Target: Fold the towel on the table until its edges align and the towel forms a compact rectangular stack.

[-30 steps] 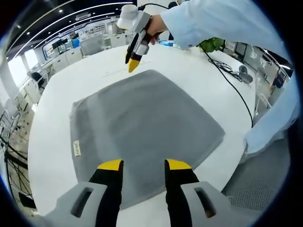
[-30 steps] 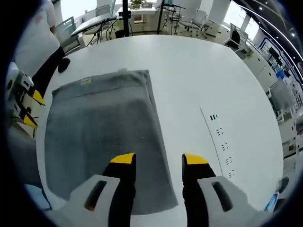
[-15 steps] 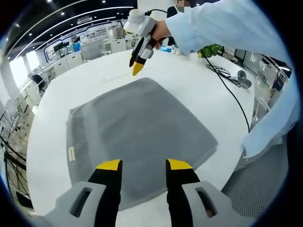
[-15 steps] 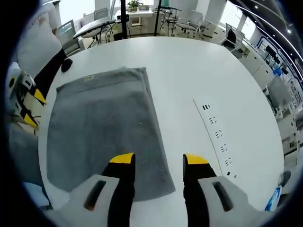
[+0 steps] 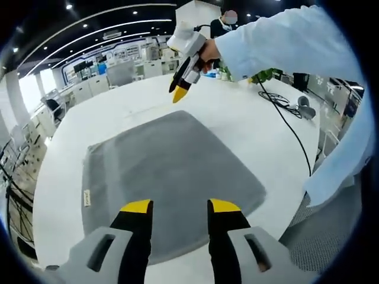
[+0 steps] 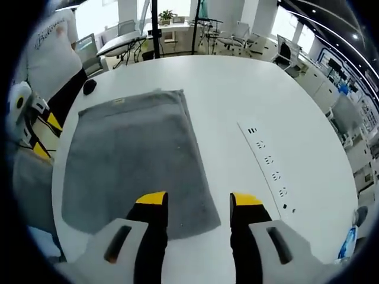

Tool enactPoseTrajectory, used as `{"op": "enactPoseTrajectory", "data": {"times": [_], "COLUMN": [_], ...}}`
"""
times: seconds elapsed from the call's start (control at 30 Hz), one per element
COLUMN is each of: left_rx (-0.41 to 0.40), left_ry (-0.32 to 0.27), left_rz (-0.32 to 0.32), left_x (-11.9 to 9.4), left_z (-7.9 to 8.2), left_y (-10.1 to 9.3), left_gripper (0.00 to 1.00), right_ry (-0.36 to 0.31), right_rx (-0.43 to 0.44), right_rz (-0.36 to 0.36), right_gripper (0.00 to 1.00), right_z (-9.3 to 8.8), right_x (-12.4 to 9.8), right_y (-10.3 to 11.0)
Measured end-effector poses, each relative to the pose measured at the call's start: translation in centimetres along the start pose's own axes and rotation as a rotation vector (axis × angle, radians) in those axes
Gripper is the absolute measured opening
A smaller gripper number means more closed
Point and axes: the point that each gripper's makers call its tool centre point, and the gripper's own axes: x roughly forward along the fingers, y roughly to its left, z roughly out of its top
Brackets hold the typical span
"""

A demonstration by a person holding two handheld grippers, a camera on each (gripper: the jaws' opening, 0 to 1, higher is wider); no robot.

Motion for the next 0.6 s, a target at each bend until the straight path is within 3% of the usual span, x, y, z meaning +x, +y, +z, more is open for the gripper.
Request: {"op": "enactPoseTrajectory", "data": {"times": [0.07,0.6], "left_rx": [-0.001,0.011], "left_ry": [-0.001,0.009], "left_rz": [-0.001,-0.022], "left_x": [0.1,1.1], "left_z": [0.0,0.9], "left_y": [-0.3,-3.1], "left_gripper": [0.38,0.39], "right_ry": [0.002,-0.002], "right_rx": [-0.002,0.002], "right_rz": [-0.005,-0.008], "right_gripper": [0.40,0.40], "right_z": [-0.4,-2.0], "right_x": [0.0,-1.2], "right_y": [-0.8,-1.6]}}
